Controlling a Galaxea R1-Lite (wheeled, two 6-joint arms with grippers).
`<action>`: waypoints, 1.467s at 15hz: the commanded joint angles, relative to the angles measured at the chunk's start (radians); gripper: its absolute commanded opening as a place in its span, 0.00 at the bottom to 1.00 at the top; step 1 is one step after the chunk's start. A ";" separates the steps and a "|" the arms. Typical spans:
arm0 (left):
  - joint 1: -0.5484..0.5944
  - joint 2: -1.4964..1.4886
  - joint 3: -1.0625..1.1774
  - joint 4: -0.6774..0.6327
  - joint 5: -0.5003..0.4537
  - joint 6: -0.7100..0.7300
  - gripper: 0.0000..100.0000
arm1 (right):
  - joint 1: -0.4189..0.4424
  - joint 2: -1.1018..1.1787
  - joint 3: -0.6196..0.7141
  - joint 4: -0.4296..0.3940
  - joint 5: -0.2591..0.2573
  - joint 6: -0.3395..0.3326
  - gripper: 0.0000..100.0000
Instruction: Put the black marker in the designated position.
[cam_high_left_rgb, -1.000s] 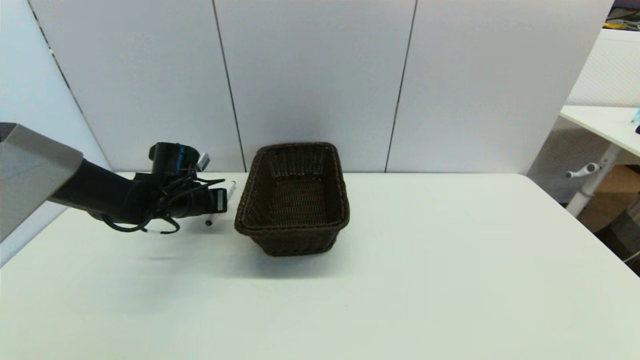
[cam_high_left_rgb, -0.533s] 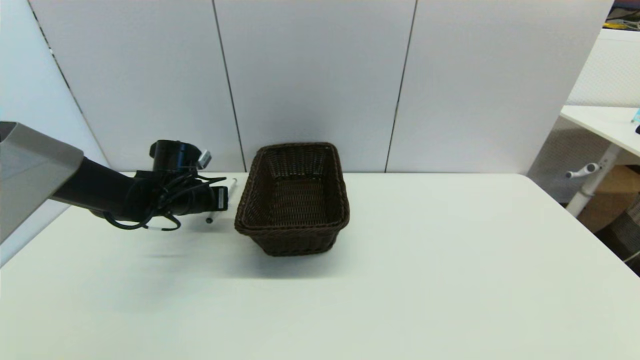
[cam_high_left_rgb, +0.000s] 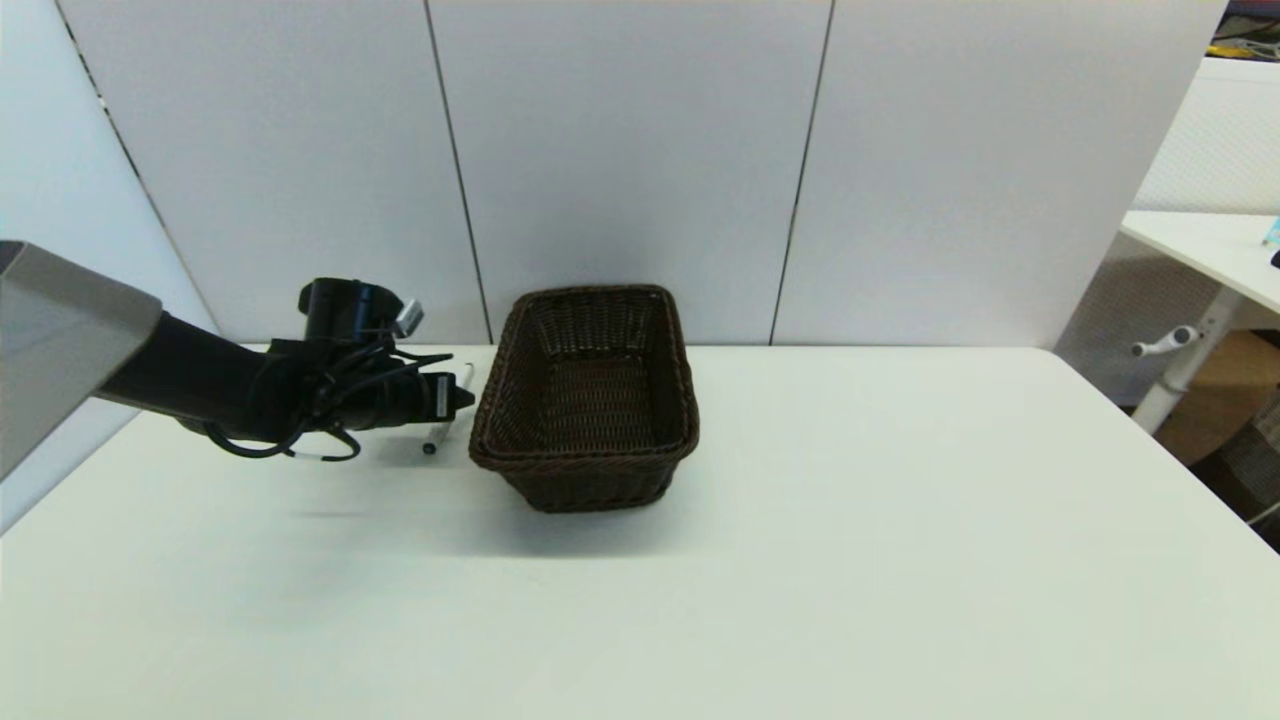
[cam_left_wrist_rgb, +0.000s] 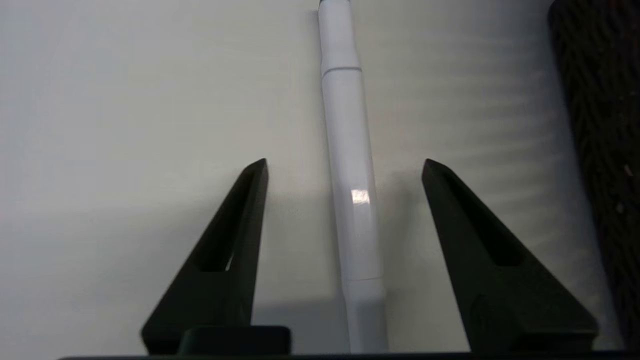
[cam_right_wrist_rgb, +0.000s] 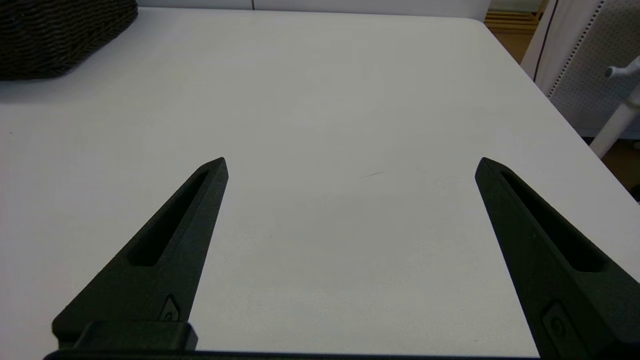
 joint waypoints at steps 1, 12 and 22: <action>0.037 -0.193 0.028 0.043 0.010 0.012 1.00 | 0.000 0.001 0.000 -0.001 0.000 0.000 1.00; 0.084 -1.302 0.588 0.150 0.012 0.114 1.00 | 0.000 0.001 0.000 0.000 0.000 0.000 1.00; 0.143 -1.816 0.976 0.001 -0.045 0.120 1.00 | 0.000 0.001 0.000 0.000 0.000 0.000 1.00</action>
